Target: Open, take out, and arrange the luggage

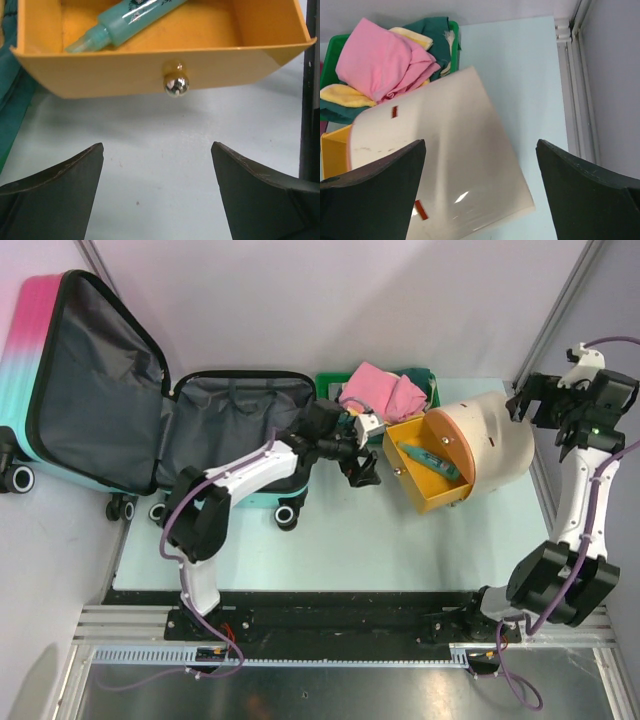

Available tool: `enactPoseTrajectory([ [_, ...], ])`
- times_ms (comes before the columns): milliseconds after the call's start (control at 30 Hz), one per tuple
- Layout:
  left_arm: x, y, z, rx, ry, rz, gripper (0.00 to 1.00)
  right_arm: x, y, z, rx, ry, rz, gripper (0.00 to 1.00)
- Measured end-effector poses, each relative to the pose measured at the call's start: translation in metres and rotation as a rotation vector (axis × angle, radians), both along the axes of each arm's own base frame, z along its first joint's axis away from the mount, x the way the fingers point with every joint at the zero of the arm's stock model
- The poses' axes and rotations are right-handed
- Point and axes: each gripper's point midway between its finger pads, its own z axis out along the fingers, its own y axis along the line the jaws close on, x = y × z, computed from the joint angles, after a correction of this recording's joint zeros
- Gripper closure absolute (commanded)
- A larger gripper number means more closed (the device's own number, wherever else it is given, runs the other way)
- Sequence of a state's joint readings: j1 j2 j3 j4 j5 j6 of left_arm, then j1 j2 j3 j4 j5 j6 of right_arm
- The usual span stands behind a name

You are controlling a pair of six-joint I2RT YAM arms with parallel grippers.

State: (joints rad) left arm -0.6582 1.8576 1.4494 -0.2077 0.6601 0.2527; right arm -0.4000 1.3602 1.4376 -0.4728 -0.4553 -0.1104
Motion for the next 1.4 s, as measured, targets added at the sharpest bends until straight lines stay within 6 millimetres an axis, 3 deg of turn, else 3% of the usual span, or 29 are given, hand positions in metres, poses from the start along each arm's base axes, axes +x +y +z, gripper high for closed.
enactPoseTrajectory([
  [133,0.003,-0.027,-0.008,-0.025,-0.022,-0.033,0.09,0.008,-0.016,-0.025,0.086,0.055,-0.007,0.06],
  [367,0.01,-0.071,-0.01,-0.124,-0.05,-0.02,0.09,0.027,-0.012,-0.065,0.25,0.161,0.086,0.13],
  [567,0.028,-0.091,-0.014,-0.2,-0.034,0.028,0.1,0.029,-0.009,-0.07,0.357,0.179,0.138,0.22],
  [767,0.033,-0.117,-0.014,-0.258,-0.047,0.042,0.1,0.029,-0.009,-0.072,0.402,0.184,0.16,0.25],
  [1100,0.03,-0.183,-0.008,-0.395,-0.099,0.001,0.09,0.03,-0.009,-0.073,0.403,0.184,0.165,0.26],
  [1400,0.047,-0.191,-0.007,-0.455,-0.079,0.04,0.06,0.035,-0.015,-0.07,0.389,0.191,0.138,0.2],
])
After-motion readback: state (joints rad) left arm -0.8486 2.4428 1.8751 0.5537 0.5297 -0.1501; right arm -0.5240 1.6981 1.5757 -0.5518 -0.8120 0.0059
